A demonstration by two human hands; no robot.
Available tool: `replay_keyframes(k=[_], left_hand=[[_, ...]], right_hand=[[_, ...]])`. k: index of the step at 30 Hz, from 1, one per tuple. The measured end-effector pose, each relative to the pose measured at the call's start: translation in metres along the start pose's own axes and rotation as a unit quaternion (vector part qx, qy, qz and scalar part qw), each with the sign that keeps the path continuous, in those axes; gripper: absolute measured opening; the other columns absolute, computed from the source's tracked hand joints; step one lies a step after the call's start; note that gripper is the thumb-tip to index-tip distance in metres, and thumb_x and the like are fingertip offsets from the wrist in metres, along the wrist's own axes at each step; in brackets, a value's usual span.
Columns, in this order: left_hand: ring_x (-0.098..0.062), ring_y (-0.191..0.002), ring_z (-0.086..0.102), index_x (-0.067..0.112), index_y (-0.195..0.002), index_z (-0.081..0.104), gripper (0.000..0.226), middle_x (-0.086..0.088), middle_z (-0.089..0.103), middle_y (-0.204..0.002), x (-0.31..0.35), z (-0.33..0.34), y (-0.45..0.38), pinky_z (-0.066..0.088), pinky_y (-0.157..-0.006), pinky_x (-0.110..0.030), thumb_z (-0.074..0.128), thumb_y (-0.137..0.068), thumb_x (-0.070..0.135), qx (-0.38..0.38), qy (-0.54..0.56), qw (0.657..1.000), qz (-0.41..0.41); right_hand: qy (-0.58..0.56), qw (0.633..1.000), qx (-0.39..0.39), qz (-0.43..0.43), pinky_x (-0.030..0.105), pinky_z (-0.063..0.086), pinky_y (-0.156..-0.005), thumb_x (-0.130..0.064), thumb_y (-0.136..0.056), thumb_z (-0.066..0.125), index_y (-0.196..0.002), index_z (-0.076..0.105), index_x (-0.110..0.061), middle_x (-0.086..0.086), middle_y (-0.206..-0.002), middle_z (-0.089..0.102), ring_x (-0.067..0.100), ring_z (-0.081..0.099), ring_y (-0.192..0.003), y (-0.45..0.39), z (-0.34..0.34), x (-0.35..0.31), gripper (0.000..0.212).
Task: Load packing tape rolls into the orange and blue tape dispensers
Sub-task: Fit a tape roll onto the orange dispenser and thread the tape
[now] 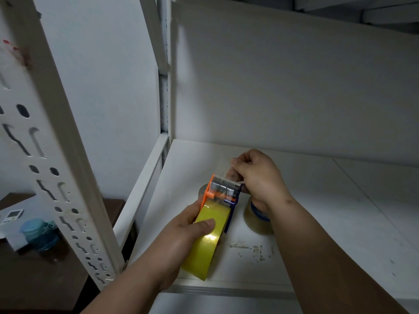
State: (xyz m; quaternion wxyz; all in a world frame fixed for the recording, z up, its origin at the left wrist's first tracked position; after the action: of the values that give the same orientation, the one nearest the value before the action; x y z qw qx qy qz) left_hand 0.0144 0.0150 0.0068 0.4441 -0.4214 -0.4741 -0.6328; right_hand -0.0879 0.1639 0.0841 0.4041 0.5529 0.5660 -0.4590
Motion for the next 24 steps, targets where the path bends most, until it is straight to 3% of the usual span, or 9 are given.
replay_keyframes(k=[4, 9, 13, 17, 20, 22, 24], left_hand=[[-0.028, -0.105, 0.072, 0.051, -0.114, 0.069, 0.048, -0.001, 0.076, -0.115, -0.003, 0.002, 0.000, 0.053, -0.097, -0.047, 0.066, -0.074, 0.025, 0.007, 0.015, 1.000, 0.017], [-0.030, -0.106, 0.071, 0.046, -0.115, 0.070, 0.047, -0.003, 0.076, -0.115, -0.005, 0.003, 0.001, 0.053, -0.097, -0.046, 0.067, -0.074, 0.025, 0.013, 0.032, 0.999, 0.030], [-0.031, -0.097, 0.075, 0.040, -0.120, 0.069, 0.041, -0.005, 0.078, -0.110, -0.008, 0.003, 0.000, 0.060, -0.082, -0.038, 0.070, -0.085, 0.019, 0.019, 0.039, 0.999, 0.032], [-0.030, -0.101, 0.073, 0.040, -0.126, 0.065, 0.052, -0.005, 0.077, -0.112, -0.005, 0.003, 0.000, 0.059, -0.085, -0.040, 0.071, -0.077, 0.026, 0.017, 0.023, 0.999, 0.022], [-0.040, -0.105, 0.068, 0.050, -0.142, 0.043, 0.086, -0.023, 0.066, -0.120, 0.006, -0.002, -0.005, 0.054, -0.092, -0.046, 0.076, -0.066, 0.026, 0.005, -0.025, 1.000, -0.009], [-0.041, -0.094, 0.068, 0.058, -0.145, 0.027, 0.101, -0.031, 0.060, -0.122, 0.016, -0.005, -0.010, 0.051, -0.080, -0.044, 0.077, -0.064, 0.023, -0.017, -0.068, 0.997, -0.036], [-0.042, -0.091, 0.067, 0.062, -0.144, 0.022, 0.104, -0.030, 0.064, -0.120, 0.024, -0.006, -0.017, 0.050, -0.075, -0.044, 0.075, -0.065, 0.019, -0.044, -0.080, 0.994, -0.064]], right_hand=[[-0.036, 0.999, -0.010, 0.038, 0.023, 0.045, -0.044, -0.013, -0.092, 0.059, -0.075, 0.052, -0.011, -0.003, -0.050, 0.063, 0.012, 0.057, -0.048, 0.001, -0.002, 0.004, 0.019], [-0.075, 0.994, -0.024, 0.069, 0.019, 0.043, -0.039, -0.011, -0.092, 0.060, -0.077, 0.052, -0.010, 0.000, -0.053, 0.062, 0.009, 0.056, -0.042, -0.001, -0.003, 0.009, 0.018], [-0.074, 0.995, -0.021, 0.067, 0.019, 0.043, -0.039, -0.011, -0.092, 0.060, -0.076, 0.052, -0.011, 0.003, -0.058, 0.063, 0.010, 0.056, -0.045, 0.000, -0.004, 0.010, 0.018], [0.072, 0.997, 0.003, -0.039, 0.026, 0.050, -0.049, -0.018, -0.093, 0.057, -0.077, 0.050, -0.017, 0.000, -0.062, 0.068, 0.008, 0.061, -0.052, 0.003, -0.007, -0.002, 0.017], [0.163, 0.977, 0.002, -0.136, 0.012, 0.042, -0.046, -0.022, -0.094, 0.054, -0.077, 0.045, -0.023, -0.001, -0.066, 0.065, 0.000, 0.057, -0.051, 0.011, -0.006, -0.016, 0.018], [0.203, 0.962, -0.010, -0.183, 0.021, 0.045, -0.051, -0.025, -0.095, 0.050, -0.082, 0.045, -0.020, -0.001, -0.069, 0.066, 0.004, 0.059, -0.058, 0.018, -0.003, -0.024, 0.015], [0.241, 0.943, -0.020, -0.227, 0.036, 0.050, -0.059, -0.026, -0.096, 0.047, -0.086, 0.044, -0.017, 0.003, -0.074, 0.066, 0.017, 0.062, -0.068, 0.026, -0.001, -0.031, 0.014]])
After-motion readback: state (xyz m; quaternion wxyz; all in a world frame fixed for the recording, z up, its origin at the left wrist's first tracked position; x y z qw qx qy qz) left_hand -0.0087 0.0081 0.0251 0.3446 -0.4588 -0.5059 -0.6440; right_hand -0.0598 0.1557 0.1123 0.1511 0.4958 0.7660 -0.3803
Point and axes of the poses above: each hand's wrist, its own y-axis away from the middle knuckle, its own z-axis out of the palm, x = y × z, the point moved 3 cm from there along -y, towards the middle knuckle
